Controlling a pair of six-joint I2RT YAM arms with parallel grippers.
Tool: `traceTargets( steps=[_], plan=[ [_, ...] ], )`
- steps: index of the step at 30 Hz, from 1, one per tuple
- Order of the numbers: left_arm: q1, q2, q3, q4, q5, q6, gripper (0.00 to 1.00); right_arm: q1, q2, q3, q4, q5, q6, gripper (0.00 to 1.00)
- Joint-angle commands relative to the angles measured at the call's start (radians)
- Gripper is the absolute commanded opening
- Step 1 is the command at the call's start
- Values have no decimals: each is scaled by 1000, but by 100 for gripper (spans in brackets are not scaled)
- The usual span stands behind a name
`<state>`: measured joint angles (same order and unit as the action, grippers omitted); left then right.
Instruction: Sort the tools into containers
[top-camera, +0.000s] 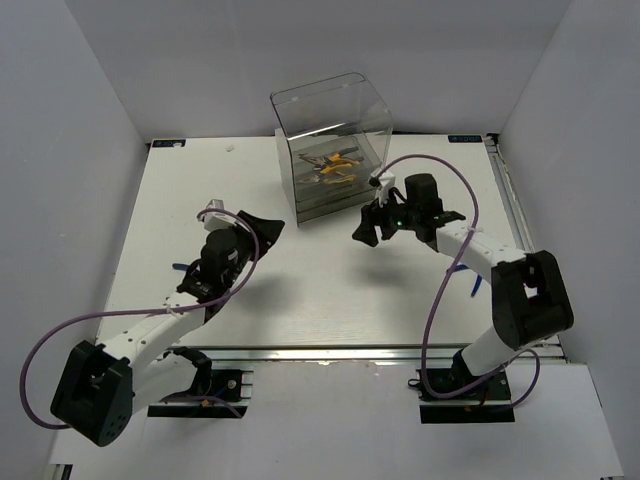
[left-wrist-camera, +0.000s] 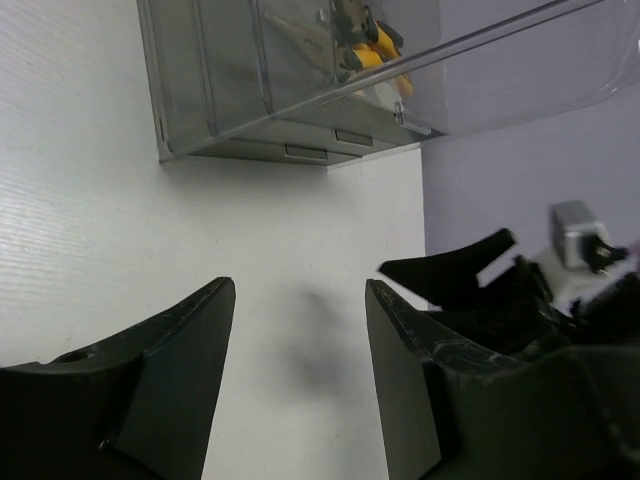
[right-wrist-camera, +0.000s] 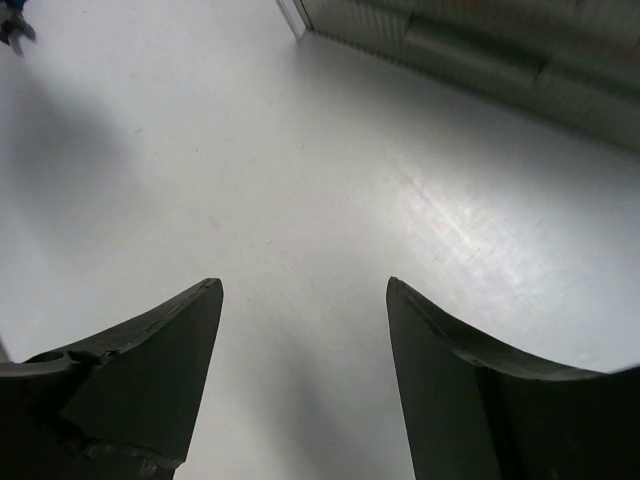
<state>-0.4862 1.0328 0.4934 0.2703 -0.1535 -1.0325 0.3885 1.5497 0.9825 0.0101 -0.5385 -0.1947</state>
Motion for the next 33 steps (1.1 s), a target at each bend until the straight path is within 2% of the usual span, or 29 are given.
traceTargets(
  steps=[1,3,4,7,8,10,13,14,15,21,26,33],
  plan=[
    [5,1,-29,116,58,-69,66,-22,44,-36,140,-41,367,73],
    [6,-4,-41,127,58,-81,66,-46,64,-70,213,-84,545,70],
    [6,-13,-45,124,54,-89,66,-59,67,-120,325,-98,598,70],
    [5,-39,-62,95,31,-92,66,-65,102,-183,482,-91,806,69],
    [6,-63,-75,86,23,-95,66,-68,136,-214,581,-80,918,68],
    [6,-92,-87,58,-1,-109,66,-69,176,-238,674,-63,1023,68],
    [6,-155,-104,21,-30,-124,66,-69,259,-280,899,-34,1196,68],
    [5,-169,-105,9,-61,-126,66,-69,298,-292,1059,-17,1236,66],
    [6,-192,-107,-12,-72,-126,66,-66,317,-303,1121,-5,1274,66],
    [6,-249,-116,-54,-123,-158,66,-66,475,-165,1225,25,1305,62],
    [5,-254,-115,-82,-142,-162,66,-63,590,-90,1289,90,1428,51],
    [5,-211,-116,-52,-141,-173,66,-39,658,-31,1298,147,1469,47]
  ],
)
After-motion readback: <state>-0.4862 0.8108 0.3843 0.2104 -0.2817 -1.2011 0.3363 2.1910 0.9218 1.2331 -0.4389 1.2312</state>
